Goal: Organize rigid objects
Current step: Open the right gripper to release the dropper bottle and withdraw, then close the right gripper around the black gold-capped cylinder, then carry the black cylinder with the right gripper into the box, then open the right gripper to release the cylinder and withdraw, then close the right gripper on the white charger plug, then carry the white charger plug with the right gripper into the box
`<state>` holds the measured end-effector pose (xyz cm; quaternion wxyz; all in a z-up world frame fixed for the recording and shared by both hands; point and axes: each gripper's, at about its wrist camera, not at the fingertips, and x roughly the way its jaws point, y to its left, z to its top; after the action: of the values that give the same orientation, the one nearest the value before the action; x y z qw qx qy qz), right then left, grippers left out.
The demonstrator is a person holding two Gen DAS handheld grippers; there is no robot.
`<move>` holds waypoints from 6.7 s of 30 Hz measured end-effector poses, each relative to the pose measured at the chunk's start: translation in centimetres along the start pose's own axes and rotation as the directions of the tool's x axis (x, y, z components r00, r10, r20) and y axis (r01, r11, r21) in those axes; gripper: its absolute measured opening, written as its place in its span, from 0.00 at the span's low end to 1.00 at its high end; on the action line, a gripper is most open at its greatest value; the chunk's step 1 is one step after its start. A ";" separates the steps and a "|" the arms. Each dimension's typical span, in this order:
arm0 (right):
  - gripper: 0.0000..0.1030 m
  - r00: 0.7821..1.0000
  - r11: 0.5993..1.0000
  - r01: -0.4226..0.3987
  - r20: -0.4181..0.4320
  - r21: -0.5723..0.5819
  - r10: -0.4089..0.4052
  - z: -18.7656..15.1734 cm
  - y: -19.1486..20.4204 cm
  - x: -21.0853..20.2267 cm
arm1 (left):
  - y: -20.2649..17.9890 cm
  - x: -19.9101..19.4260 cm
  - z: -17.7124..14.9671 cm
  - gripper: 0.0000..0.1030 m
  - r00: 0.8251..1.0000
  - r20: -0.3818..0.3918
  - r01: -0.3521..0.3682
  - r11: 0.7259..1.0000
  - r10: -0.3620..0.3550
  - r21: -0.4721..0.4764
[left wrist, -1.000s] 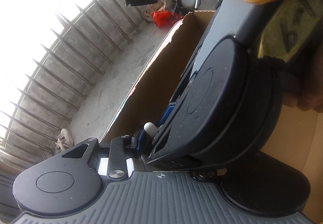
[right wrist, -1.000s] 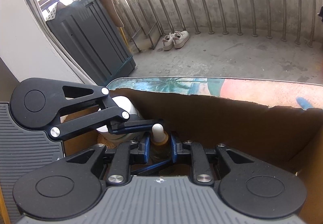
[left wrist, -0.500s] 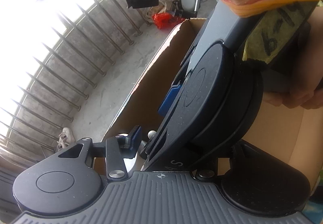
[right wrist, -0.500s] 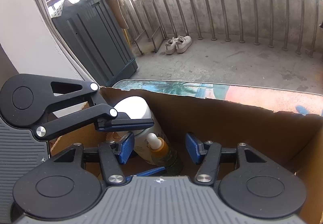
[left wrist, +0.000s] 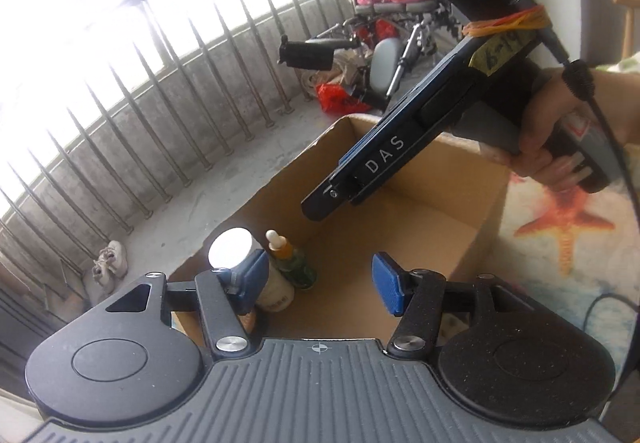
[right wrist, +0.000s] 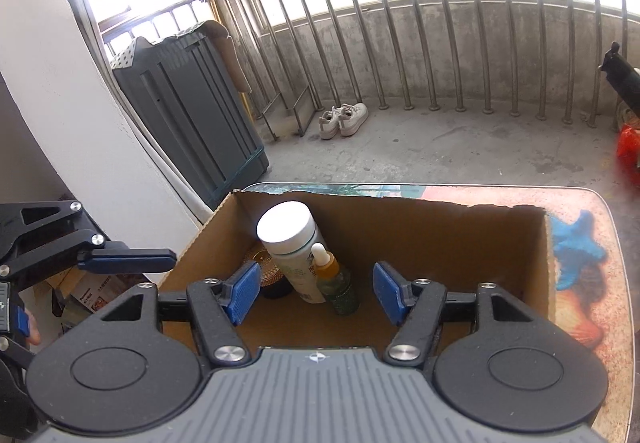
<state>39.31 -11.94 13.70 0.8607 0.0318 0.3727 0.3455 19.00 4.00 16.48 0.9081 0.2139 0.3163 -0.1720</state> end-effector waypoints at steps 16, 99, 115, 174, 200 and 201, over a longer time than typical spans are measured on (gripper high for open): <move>0.66 0.999 0.999 -0.026 0.039 -0.028 0.027 -8.5 3.5 -9.9 | -7.1 -3.8 -6.5 0.58 0.984 0.087 0.167 0.970 -0.154 -0.175; 0.25 0.998 0.996 -0.049 -0.041 0.077 0.053 2.6 -4.7 8.4 | 4.6 18.1 3.2 0.21 0.997 -0.072 0.014 0.998 -0.019 -0.063; 0.25 0.993 0.982 -0.118 0.005 0.149 0.118 2.5 -5.0 7.0 | 4.0 15.8 5.1 0.31 0.998 -0.064 -0.016 0.999 0.014 -0.037; 0.70 0.969 0.996 -0.085 -0.231 0.011 0.085 -13.1 3.3 1.7 | -8.5 7.1 -11.3 0.27 0.996 0.054 0.084 0.914 -0.069 -0.398; 0.52 0.988 0.982 -0.153 -0.027 -0.113 0.150 -10.7 8.5 -7.0 | -7.9 -2.8 -7.2 0.25 0.977 0.209 0.088 0.970 -0.040 -0.228; 0.52 0.990 0.981 -0.144 -0.006 -0.127 0.144 -9.7 8.7 -7.6 | -7.5 -3.0 -6.3 0.25 0.975 0.218 0.088 0.972 -0.039 -0.220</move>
<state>24.26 -12.05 14.18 0.8342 0.0041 0.3452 0.4300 10.30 1.33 11.85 0.9491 0.0784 0.2419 -0.1857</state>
